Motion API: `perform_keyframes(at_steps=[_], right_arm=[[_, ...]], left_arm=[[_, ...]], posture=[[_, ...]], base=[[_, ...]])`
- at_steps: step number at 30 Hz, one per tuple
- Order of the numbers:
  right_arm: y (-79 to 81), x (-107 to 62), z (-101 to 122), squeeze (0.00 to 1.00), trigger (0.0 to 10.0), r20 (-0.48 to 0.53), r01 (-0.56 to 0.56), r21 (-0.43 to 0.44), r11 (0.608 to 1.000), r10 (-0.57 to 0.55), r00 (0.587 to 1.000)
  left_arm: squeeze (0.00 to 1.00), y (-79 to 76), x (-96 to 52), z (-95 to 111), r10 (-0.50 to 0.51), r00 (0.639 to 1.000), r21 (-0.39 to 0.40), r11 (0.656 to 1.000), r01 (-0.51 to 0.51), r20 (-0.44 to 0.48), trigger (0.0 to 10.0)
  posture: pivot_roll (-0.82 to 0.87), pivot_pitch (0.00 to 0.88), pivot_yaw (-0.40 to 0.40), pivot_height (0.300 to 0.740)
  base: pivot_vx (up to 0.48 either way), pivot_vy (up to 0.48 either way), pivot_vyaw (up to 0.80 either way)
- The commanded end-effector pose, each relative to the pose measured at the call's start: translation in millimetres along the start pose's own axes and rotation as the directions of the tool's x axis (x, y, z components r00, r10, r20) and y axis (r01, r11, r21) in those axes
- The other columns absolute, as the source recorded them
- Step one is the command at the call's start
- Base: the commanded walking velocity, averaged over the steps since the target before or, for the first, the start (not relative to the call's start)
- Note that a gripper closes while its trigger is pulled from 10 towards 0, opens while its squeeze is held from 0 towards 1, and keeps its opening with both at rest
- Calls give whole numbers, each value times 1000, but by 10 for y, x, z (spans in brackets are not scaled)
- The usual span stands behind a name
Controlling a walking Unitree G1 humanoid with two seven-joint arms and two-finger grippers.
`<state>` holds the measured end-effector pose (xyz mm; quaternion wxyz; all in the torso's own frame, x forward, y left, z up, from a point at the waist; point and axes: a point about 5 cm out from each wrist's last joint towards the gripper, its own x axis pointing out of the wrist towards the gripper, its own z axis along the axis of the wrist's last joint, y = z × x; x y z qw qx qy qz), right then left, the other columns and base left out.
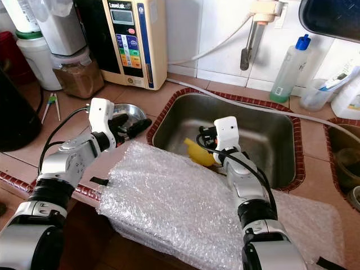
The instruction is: Kitchen organization
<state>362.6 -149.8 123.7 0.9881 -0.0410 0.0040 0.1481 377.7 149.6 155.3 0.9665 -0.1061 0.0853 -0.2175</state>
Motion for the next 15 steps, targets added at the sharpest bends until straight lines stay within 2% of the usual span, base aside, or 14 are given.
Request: perform_keyframes(at_steps=[1,3,5,9,10,13,15], right_arm=[[29,-4,108,1000,10000,70,-24,-4,1000,24,997],[114,5,240,1000,10000,141,-79,2,997,78,987],[136,8,267,1000,10000,154,-92,4,996,91,984],[285,19,421,1000,10000,219,-189,46,981,175,960],[285,19,421,1000,10000,219,-189,46,981,175,960],[424,-29,470,1000,10000,237,-265,23,964,252,938],[453,-49,457,1000,10000,230,-283,8,959,274,934]], left_arm=[[1000,123,3,248,122,987,2,992,-123,107,10000],[1000,275,-39,302,252,957,-16,968,-252,142,10000],[1000,308,-51,301,277,950,-17,960,-278,144,10000],[1000,478,-129,276,404,905,-40,915,-402,135,10000],[1000,478,-129,276,404,905,-40,915,-402,135,10000],[1000,582,-173,150,485,871,-40,875,-483,81,10000],[1000,602,-182,96,502,864,-43,865,-500,49,10000]], posture=[[-25,0,50,740],[-25,0,50,740],[-25,0,50,740],[-22,0,51,740],[-22,0,51,740],[-23,0,51,740],[-22,0,51,740]], base=[[0,0,0],[0,0,0],[0,0,0],[0,0,0],[0,0,0],[0,0,0],[0,0,0]])
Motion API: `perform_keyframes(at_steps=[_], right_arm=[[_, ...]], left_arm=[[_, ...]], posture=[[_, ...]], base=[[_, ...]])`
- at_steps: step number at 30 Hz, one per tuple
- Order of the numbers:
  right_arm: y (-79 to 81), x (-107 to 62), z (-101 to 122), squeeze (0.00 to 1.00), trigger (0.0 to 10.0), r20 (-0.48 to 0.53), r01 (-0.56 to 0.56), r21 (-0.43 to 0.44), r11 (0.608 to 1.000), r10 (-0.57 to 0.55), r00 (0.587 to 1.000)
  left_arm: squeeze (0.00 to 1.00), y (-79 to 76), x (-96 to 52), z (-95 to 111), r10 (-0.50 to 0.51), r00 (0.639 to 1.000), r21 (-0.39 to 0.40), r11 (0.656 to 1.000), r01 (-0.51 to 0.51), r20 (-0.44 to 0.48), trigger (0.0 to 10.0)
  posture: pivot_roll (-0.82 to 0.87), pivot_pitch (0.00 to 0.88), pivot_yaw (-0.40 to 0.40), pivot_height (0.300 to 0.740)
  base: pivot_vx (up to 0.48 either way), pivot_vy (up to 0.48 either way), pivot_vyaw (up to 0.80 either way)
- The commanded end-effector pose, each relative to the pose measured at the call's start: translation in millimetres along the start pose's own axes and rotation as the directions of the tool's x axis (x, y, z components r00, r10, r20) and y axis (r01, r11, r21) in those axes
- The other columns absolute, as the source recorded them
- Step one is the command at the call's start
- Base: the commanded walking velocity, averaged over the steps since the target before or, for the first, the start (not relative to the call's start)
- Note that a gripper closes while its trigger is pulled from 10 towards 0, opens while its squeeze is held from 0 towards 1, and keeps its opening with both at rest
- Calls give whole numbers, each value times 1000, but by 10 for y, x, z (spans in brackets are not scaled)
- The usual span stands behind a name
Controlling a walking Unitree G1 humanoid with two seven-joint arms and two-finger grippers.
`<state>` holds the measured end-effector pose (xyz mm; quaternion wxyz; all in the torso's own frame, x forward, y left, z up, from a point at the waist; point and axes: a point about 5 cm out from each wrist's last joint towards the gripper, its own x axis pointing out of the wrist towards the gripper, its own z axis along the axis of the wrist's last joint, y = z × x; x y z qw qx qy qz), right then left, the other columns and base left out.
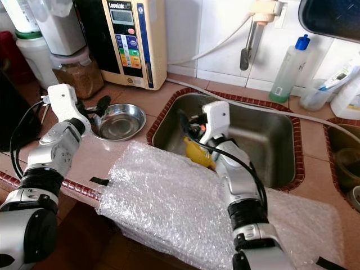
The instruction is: Kitchen organization
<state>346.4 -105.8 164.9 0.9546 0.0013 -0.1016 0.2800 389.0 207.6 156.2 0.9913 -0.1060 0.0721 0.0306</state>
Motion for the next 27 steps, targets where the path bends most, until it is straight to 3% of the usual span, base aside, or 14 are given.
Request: perform_keyframes(at_steps=[1,2,3,4,9,10,11,13,21,27], right_arm=[[32,-11,5,1000,10000,-9,-29,-7,1000,28,1000],[36,-14,3,1000,10000,-11,-32,-7,999,32,999],[44,-20,6,922,10000,-11,-36,-1,999,36,999],[60,-24,16,0,10000,-8,-47,3,999,47,999],[189,-62,45,0,10000,-16,-154,13,988,155,988],[198,-69,38,0,10000,-24,-162,6,987,163,986],[207,-78,24,0,10000,-34,-171,-5,985,170,985],[206,-92,-3,0,10000,-51,-171,-20,985,170,984],[204,-102,2,0,10000,-72,-173,-28,984,171,983],[231,-117,-24,0,10000,-83,-178,-28,984,175,981]], left_arm=[[1000,69,-6,-53,44,998,12,999,-43,-35,10000],[1000,76,-7,-62,51,998,13,999,-50,-41,10000],[494,97,-7,-88,68,996,15,998,-67,-60,10000],[0,120,-8,-122,83,993,21,996,-82,-87,10000],[0,101,-7,-246,63,981,19,998,-60,-185,10000],[0,94,-7,-258,58,979,9,998,-58,-194,8824],[0,92,-7,-273,60,977,-1,998,-62,-206,5176],[0,86,-7,-286,57,975,-34,997,-66,-214,0],[0,60,-11,-348,36,960,-108,992,-68,-277,0],[0,82,-13,-343,32,952,-118,990,-71,-304,0]], posture=[[-22,0,51,740],[-22,0,52,740],[-22,0,53,740],[-23,0,55,740],[-29,0,62,740],[-29,0,62,740],[-31,0,63,740],[-33,0,61,740],[-38,0,66,740],[-35,0,72,740]], base=[[0,0,0],[0,0,0],[0,0,0],[0,0,0],[0,0,0],[0,0,0],[0,0,0],[0,0,0],[0,0,0],[0,0,0]])
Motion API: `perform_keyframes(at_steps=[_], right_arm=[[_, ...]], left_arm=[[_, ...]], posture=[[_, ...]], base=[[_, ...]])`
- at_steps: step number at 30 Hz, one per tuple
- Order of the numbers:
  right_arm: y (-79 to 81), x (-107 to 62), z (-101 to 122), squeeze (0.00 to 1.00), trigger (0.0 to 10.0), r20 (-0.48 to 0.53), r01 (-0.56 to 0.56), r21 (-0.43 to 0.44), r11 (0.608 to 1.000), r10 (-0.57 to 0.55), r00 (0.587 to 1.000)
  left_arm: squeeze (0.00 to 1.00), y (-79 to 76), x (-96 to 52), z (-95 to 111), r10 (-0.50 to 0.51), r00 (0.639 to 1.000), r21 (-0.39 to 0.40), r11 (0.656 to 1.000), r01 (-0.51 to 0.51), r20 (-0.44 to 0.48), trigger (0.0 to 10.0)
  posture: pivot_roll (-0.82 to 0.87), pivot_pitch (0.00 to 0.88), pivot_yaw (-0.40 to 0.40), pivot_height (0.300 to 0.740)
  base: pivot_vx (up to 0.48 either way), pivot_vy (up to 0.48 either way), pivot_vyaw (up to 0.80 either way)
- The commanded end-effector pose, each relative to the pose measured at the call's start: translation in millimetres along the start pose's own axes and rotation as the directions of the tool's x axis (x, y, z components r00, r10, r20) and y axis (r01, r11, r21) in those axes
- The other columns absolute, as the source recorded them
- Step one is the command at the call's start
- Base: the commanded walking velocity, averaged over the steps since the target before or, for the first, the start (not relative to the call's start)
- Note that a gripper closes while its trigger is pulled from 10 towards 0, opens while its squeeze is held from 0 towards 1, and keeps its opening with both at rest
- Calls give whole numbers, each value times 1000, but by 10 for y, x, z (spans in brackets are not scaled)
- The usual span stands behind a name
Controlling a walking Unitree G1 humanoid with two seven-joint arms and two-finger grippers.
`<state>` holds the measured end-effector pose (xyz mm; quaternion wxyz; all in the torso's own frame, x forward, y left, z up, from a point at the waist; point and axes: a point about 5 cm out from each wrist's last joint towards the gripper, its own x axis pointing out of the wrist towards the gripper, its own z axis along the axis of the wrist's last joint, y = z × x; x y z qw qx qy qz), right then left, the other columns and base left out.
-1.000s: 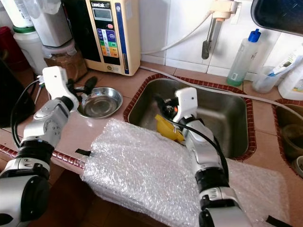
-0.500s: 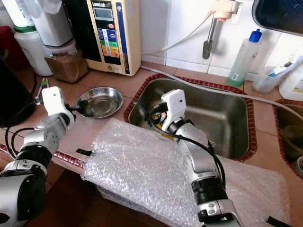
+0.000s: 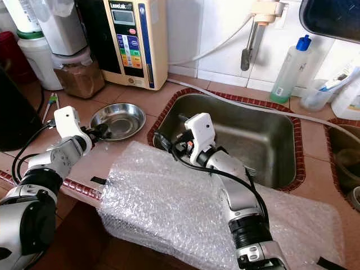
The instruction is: Kitchen organization
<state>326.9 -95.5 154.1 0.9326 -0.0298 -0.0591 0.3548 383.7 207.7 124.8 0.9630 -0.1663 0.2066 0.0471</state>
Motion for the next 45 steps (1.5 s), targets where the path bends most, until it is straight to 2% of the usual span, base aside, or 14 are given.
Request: perform_keyframes(at_steps=[1,8,13,20,29,32,41,44,45], right_arm=[[43,8,43,0,10000,8,-20,-16,1000,20,1000],[56,3,31,0,10000,1,-33,-12,999,33,999],[42,13,17,0,10000,-9,-30,-14,999,30,1000],[54,48,11,0,10000,-10,-29,-13,999,29,1000],[67,48,-15,0,10000,-20,-32,-15,999,31,999],[72,46,-24,0,10000,-20,-33,-9,999,33,999],[88,65,-19,0,10000,-18,-37,-3,999,37,999],[76,63,-21,0,10000,-18,-27,1,1000,27,999],[76,63,-21,0,10000,-18,-27,1,1000,27,999]], left_arm=[[0,34,-2,-28,3,999,-3,1000,-3,-44,0],[0,80,-11,-19,11,998,22,1000,-10,-55,0],[0,91,-16,-1,5,998,76,997,1,-68,0],[0,147,-28,28,14,998,86,996,-9,-56,0],[0,231,-54,117,18,1000,134,991,-20,19,0],[0,218,-58,155,9,999,162,987,-16,48,0],[0,166,-66,234,-3,995,161,987,-14,104,0],[0,109,-85,363,-28,979,180,984,-9,200,0],[0,109,-85,363,-28,979,180,984,-9,200,0]], posture=[[-34,0,74,740],[-33,0,79,740],[-21,0,79,740],[-11,0,83,740],[-6,0,86,740],[-1,0,85,740],[-5,0,87,740],[-7,0,86,740],[-7,0,86,740]], base=[[0,0,0],[0,0,0],[0,0,0],[0,0,0],[0,0,0],[0,0,0],[0,0,0],[0,0,0],[0,0,0]])
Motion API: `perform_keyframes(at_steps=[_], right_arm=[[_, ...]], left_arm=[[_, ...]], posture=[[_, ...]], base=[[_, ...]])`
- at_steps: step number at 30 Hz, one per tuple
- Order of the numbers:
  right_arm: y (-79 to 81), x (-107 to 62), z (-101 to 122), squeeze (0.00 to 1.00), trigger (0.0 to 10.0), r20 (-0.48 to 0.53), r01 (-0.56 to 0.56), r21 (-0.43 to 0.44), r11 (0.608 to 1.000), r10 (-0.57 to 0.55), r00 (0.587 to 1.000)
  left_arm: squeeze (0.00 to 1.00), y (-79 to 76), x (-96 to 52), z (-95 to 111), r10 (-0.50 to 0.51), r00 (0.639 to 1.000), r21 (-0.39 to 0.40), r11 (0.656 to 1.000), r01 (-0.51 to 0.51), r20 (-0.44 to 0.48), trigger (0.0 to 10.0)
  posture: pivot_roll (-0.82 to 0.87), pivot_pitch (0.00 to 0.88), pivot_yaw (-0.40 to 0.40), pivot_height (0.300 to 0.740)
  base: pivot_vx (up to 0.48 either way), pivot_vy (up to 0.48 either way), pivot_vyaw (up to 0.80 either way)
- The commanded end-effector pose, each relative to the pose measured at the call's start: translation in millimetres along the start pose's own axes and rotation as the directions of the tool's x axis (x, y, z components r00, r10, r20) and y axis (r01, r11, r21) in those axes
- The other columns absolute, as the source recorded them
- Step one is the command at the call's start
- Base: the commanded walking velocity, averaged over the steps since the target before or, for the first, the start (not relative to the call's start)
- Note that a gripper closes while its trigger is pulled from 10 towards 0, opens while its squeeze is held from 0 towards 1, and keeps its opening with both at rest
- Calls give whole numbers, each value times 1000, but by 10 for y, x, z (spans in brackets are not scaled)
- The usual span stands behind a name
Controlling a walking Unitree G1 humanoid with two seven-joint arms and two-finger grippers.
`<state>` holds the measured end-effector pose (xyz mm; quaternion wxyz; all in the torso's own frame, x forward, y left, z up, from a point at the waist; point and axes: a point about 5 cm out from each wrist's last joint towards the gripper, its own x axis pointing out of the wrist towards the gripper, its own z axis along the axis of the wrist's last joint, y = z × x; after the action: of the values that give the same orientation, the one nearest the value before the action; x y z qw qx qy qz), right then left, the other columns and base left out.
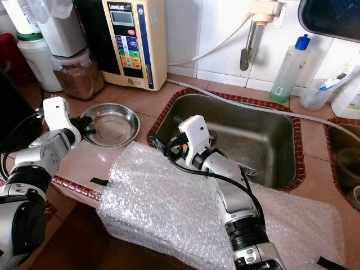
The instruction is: Kitchen organization
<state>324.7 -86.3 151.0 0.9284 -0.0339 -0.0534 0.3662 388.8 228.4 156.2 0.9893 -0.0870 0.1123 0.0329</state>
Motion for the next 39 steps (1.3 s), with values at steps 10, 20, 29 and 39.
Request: perform_keyframes(at_steps=[10,20,29,39], right_arm=[[-32,52,13,0,10000,-1,7,18,1000,-7,1000],[-109,83,41,0,10000,27,93,43,995,-94,995],[-415,54,223,0,10000,119,290,185,939,-314,942],[-455,72,252,0,10000,131,303,280,911,-349,928]], left_arm=[[0,-283,-30,364,-125,962,15,992,125,241,0],[0,-481,-111,554,-242,887,36,968,248,393,0],[0,-803,-219,631,-379,804,89,920,382,458,0],[0,-1100,-289,545,-477,757,117,870,479,447,0]], posture=[[-4,0,74,740],[-3,0,72,740],[-7,0,65,740],[-15,0,60,740]], base=[[0,0,0],[0,0,0],[0,0,0],[0,0,0]])
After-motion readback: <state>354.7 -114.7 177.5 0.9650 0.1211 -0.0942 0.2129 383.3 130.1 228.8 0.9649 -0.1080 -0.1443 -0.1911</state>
